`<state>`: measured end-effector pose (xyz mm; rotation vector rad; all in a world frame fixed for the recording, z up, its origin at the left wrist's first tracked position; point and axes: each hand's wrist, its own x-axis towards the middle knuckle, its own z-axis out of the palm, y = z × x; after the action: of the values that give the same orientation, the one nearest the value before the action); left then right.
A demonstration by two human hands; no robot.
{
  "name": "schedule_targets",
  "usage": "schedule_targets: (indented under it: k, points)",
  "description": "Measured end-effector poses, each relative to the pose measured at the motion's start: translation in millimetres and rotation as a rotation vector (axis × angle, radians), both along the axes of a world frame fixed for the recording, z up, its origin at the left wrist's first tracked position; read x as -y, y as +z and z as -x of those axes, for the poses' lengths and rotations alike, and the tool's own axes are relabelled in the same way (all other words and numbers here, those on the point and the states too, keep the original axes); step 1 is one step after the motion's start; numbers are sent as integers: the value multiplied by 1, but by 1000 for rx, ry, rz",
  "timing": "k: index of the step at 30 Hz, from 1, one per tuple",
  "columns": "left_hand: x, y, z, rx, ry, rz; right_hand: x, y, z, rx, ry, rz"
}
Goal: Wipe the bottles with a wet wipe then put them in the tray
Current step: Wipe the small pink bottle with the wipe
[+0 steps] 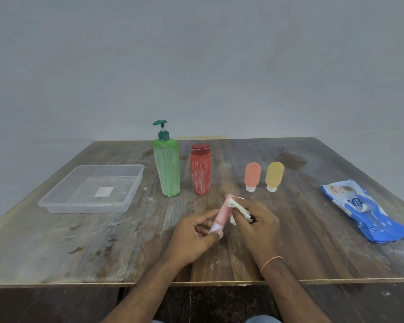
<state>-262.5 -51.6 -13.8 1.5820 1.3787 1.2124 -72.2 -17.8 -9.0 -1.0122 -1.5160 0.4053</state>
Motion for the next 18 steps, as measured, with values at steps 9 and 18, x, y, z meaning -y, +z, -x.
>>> schedule_targets:
  k: [9,18]
  points:
    - [5,5,-3,-33,-2,-13,-2,-4,0,40,-57,24]
    - [2,2,-3,19,37,-85,6,-3,5,266,220,-64]
